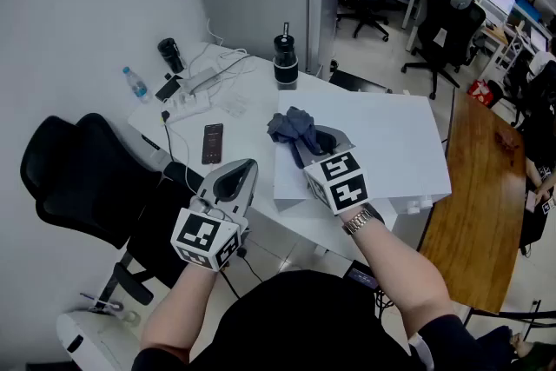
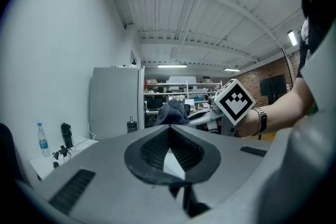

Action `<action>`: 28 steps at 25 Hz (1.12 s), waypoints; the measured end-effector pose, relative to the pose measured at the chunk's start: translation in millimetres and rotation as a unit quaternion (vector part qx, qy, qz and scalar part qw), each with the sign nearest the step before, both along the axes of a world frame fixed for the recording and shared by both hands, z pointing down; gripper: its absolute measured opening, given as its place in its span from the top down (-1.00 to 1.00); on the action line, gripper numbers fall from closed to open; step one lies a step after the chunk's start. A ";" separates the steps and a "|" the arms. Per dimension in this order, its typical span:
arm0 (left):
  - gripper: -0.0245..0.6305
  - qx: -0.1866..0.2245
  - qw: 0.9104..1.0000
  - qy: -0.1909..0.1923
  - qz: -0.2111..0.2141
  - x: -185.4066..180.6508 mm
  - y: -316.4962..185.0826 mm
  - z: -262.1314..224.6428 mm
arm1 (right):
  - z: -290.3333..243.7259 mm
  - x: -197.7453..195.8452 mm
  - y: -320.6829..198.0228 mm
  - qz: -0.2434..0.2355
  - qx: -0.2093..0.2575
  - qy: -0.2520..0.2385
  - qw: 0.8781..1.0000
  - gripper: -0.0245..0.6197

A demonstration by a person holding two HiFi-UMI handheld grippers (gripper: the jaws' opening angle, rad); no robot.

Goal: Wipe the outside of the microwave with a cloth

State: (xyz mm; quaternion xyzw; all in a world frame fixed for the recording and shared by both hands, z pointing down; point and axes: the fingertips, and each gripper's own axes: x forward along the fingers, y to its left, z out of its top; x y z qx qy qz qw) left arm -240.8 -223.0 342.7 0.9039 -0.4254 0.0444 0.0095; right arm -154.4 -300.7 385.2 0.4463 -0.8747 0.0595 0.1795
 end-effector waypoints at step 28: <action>0.91 -0.013 0.999 0.019 0.047 23.9 -42.1 11.3 | 43.7 29.2 -25.4 0.014 -0.086 0.095 0.992 0.71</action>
